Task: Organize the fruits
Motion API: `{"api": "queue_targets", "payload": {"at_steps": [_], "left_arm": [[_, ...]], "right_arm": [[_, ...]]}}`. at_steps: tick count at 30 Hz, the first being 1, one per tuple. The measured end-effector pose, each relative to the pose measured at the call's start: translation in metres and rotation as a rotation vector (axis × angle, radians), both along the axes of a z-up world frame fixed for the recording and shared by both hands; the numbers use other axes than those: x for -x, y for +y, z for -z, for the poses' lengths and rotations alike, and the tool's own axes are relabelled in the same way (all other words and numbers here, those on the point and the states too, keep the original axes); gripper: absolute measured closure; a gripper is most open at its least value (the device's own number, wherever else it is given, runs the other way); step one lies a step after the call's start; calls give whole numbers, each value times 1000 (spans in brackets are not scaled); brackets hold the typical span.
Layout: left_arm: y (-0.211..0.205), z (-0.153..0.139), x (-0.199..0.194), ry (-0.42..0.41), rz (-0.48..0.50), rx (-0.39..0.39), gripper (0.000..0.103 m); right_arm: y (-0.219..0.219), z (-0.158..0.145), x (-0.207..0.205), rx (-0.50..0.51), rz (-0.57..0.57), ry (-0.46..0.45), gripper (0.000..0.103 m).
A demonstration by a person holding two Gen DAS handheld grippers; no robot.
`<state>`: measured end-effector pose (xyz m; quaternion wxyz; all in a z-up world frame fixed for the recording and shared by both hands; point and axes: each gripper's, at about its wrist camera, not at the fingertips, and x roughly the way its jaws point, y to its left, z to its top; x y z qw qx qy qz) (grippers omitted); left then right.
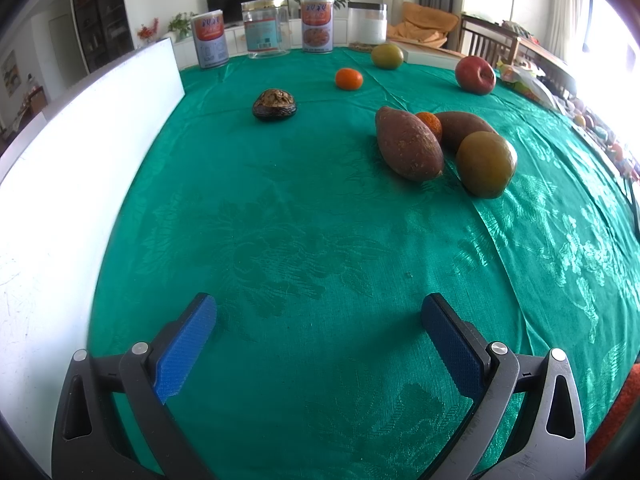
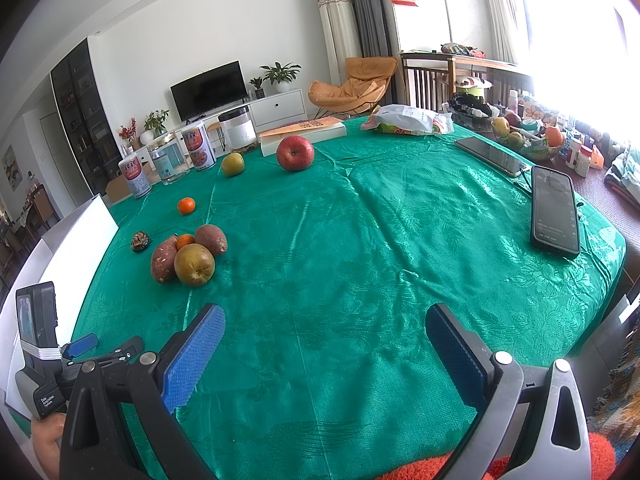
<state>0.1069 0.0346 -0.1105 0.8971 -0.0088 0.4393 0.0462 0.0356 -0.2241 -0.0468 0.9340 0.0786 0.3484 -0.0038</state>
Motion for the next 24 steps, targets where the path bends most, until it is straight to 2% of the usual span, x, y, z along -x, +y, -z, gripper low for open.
{"api": "queue_targets", "payload": {"at_steps": [16,24], "left_arm": [[0,1,1,1,7,16,1],[-21,-15,4,-46,177,110,2]], "right_arm": [[0,0,0,-9,-1,-2,3],[2,-3,-1,-10,-3,-2,3]]}}
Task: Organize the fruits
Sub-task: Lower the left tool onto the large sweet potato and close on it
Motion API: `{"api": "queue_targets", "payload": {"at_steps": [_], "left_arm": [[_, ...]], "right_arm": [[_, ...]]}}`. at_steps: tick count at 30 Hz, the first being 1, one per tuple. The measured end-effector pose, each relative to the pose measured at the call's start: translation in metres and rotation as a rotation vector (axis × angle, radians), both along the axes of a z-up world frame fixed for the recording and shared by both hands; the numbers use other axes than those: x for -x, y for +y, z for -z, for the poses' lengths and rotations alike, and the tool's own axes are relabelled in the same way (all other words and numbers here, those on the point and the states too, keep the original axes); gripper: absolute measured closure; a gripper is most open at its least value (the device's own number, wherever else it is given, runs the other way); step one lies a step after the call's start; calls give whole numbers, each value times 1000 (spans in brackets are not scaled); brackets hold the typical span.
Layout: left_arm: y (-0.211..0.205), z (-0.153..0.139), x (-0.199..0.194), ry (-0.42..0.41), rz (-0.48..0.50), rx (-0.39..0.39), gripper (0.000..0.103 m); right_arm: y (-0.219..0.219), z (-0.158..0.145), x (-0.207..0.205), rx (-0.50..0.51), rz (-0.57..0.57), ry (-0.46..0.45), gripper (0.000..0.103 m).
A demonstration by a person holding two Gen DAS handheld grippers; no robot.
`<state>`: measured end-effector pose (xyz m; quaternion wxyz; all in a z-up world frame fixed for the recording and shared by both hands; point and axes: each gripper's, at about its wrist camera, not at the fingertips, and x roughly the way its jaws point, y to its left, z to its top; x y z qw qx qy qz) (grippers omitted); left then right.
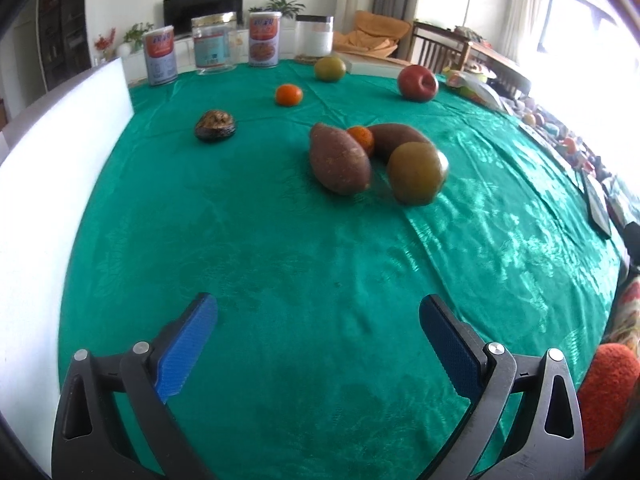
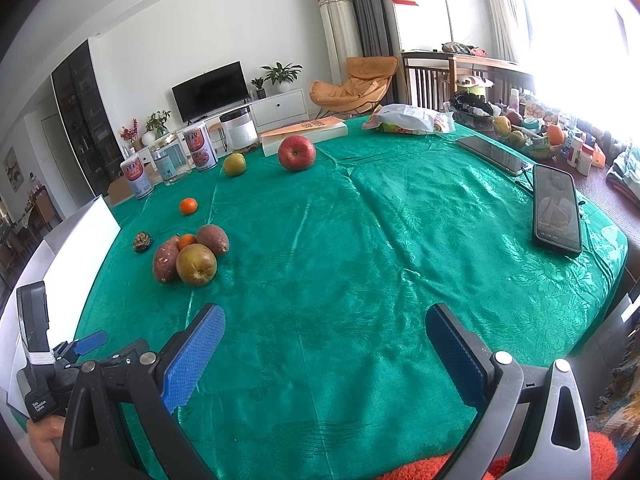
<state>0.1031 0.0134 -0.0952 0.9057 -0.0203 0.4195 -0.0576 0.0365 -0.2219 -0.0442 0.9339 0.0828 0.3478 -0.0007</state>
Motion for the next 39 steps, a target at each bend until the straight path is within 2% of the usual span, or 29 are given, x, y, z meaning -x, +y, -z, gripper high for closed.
{"api": "queue_targets", "payload": {"at_steps": [3,5,8,10,11,14,19,24,26,28,32,33,39], "left_arm": [[-1,-18,-21,-25,-9,26,2],[6,-28,-39,-24,-58,90,3],[15,-33,-70,19,-128,175,3],[13,-29,-91,63,-121,204,3],[11,-25,-100,87,-116,201,5],[3,-12,-119,158,-108,161,26],[3,2,-129,236,-103,149,27],[-10,3,-136,258,-44,35,26],[-14,4,-137,258,-40,11,26],[-15,4,-136,250,-41,-15,32],[-19,1,-130,227,-16,-52,61],[-20,1,-128,228,-15,-63,61],[2,-1,-110,237,-43,-4,62]], "right_arm": [[0,0,0,2,-1,3,3],[-1,0,1,1,-1,2,3],[1,0,0,-2,-2,5,3],[1,1,-2,-4,-2,8,3],[1,1,-2,-6,-2,8,3],[1,1,-1,-9,-1,6,3],[-1,2,-2,-20,0,4,3],[-2,2,-1,-20,-3,4,3],[-4,2,0,-23,-3,1,3],[-5,2,0,-28,0,-1,3],[-6,2,2,-33,0,-1,3],[-7,2,2,-33,-1,0,3],[-8,2,3,-36,-1,-4,3]]}}
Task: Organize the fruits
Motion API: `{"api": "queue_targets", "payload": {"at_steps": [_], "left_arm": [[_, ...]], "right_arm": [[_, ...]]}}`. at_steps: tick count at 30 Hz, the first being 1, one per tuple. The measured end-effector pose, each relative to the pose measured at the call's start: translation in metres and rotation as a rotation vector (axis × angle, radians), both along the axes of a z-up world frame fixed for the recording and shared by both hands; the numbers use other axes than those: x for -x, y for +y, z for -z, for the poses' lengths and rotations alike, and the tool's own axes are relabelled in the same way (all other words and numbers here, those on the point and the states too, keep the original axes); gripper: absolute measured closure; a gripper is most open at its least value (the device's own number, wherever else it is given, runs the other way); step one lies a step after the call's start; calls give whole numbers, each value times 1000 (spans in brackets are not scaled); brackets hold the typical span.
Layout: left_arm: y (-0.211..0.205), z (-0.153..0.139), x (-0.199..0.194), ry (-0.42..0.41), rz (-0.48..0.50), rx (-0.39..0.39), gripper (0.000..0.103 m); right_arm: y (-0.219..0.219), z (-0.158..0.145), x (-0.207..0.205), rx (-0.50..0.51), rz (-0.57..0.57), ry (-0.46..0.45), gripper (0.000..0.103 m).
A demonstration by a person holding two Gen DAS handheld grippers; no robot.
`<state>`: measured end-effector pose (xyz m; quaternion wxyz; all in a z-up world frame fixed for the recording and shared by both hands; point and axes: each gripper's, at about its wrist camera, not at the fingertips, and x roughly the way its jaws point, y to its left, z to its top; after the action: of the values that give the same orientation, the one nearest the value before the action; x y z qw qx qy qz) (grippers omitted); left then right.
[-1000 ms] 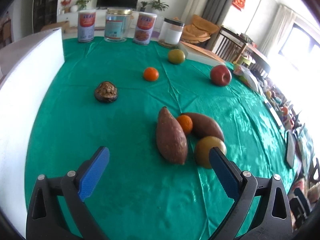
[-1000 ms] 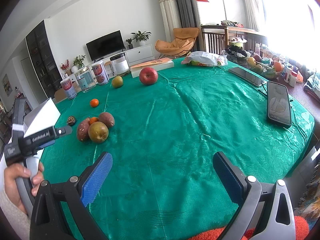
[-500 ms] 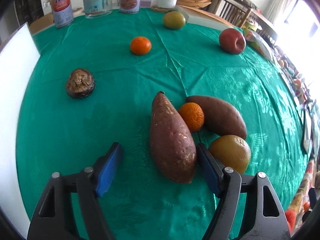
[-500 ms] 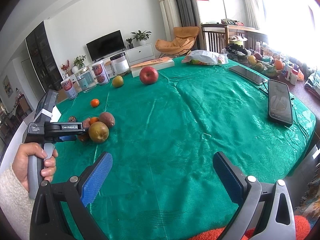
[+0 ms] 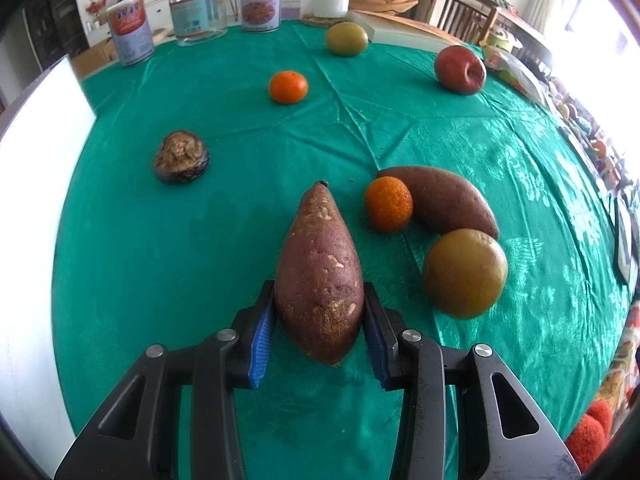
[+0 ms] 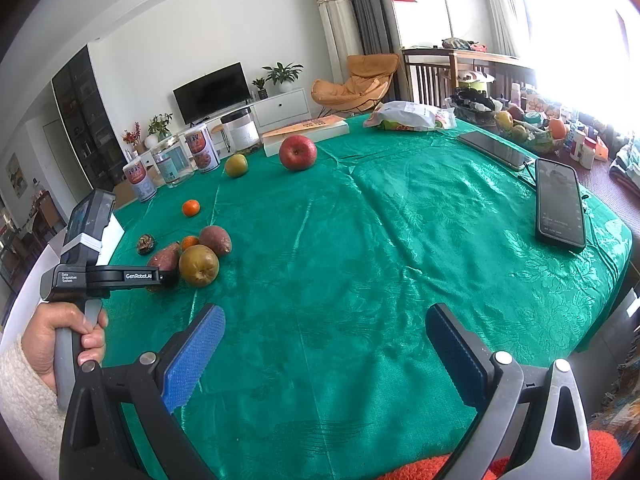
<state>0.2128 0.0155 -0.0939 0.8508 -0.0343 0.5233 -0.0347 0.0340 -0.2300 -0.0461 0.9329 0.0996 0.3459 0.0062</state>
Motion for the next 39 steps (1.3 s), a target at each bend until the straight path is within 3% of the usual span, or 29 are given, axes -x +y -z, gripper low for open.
{"api": "queue_targets", "payload": {"at_steps": [6,13,14,15,17,21,29,39], "left_arm": [[29,-2,56,20,-23,11,62],[35,1,110,-6,-8,-41,59],[34,2,111,-15,-8,-46,48],[32,4,111,-22,-8,-55,31],[31,8,109,-35,-24,-70,19],[31,14,103,-97,-53,-99,5],[38,18,101,-163,-92,-104,0],[38,18,102,-169,-94,-103,0]], "right_arm": [[-1,1,0,-3,0,3,3],[1,1,0,9,0,5,3],[1,1,0,9,1,5,3],[2,1,0,10,3,5,3],[3,1,0,17,4,7,3],[3,1,0,23,6,9,3],[1,4,-3,13,10,30,3],[-2,8,-8,4,10,61,3]]}}
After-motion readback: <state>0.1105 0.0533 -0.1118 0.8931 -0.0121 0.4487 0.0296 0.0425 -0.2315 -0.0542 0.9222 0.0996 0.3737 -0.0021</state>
